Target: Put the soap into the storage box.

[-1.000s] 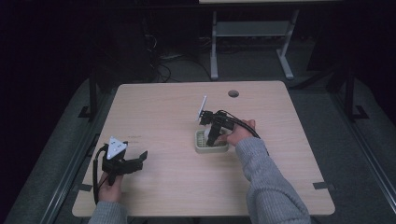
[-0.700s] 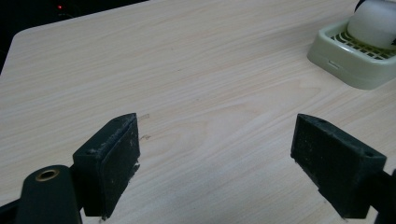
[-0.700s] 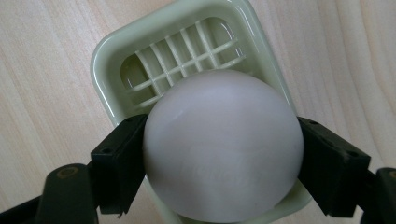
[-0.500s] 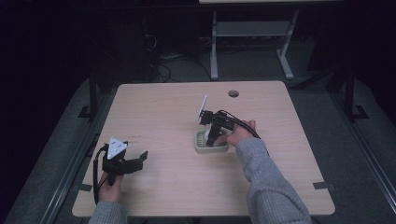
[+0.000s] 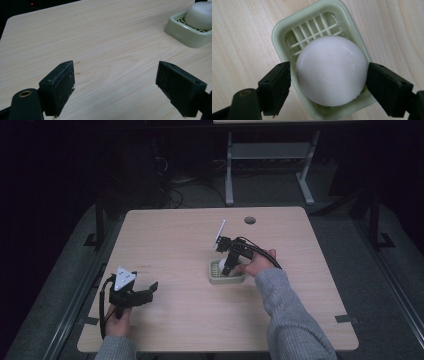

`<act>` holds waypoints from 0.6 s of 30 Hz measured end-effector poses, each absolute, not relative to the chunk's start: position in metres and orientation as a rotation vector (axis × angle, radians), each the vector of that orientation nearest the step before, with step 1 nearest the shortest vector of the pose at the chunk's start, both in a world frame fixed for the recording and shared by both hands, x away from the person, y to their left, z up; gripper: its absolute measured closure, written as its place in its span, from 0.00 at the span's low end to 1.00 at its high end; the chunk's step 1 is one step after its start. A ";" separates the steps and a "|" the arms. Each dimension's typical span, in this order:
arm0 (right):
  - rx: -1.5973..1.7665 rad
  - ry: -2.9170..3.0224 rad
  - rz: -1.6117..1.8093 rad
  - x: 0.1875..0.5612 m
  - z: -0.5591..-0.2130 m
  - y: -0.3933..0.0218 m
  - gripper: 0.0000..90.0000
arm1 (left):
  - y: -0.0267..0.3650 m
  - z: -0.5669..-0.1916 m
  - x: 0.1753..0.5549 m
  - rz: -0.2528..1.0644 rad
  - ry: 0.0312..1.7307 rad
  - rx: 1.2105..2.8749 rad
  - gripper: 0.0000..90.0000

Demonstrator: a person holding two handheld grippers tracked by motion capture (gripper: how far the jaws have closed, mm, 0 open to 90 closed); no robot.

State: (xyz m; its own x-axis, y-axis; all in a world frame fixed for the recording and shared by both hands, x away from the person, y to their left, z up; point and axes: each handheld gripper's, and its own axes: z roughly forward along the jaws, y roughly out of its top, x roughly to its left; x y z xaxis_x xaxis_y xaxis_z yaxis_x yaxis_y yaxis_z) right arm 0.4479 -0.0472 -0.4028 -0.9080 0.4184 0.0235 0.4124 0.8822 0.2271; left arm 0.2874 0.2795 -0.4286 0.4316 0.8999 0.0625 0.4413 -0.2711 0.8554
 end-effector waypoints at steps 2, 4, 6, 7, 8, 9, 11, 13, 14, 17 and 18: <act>0.678 3.022 0.367 0.447 -0.400 -0.048 0.22 | 0.280 -0.429 0.287 0.721 1.139 1.881 0.17; 0.677 3.019 0.373 0.446 -0.398 -0.050 0.22 | 0.279 -0.429 0.287 0.722 1.140 1.880 0.17; 0.678 3.014 0.379 0.446 -0.396 -0.052 0.22 | 0.280 -0.429 0.287 0.721 1.139 1.881 0.17; 0.684 3.011 0.379 0.445 -0.395 -0.052 0.21 | 0.280 -0.428 0.287 0.722 1.138 1.884 0.17; 0.684 3.013 0.386 0.445 -0.394 -0.053 0.21 | 0.280 -0.428 0.287 0.721 1.140 1.882 0.17; 0.687 3.010 0.386 0.444 -0.393 -0.054 0.21 | 0.280 -0.428 0.287 0.720 1.140 1.881 0.17; 0.693 3.009 0.399 0.444 -0.391 -0.055 0.21 | 0.280 -0.429 0.287 0.722 1.136 1.885 0.17; 0.696 3.008 0.398 0.443 -0.390 -0.057 0.21 | 0.279 -0.429 0.287 0.722 1.136 1.881 0.17; 0.700 3.006 0.402 0.442 -0.389 -0.057 0.21 | 0.279 -0.429 0.287 0.722 1.136 1.883 0.17; 0.702 3.001 0.401 0.441 -0.387 -0.060 0.21 | 0.279 -0.429 0.287 0.722 1.137 1.883 0.17; 0.705 3.003 0.405 0.441 -0.387 -0.060 0.21 | 0.279 -0.429 0.287 0.722 1.137 1.883 0.17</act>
State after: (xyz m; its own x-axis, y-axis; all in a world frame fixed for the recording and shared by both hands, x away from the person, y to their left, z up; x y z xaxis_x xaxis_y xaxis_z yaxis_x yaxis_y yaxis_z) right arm 0.4405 -0.0605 -0.3866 -0.8968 0.4414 0.0297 0.4336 0.8635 0.2578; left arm 0.2874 0.2791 -0.4288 0.4324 0.8994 0.0645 0.4405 -0.2731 0.8552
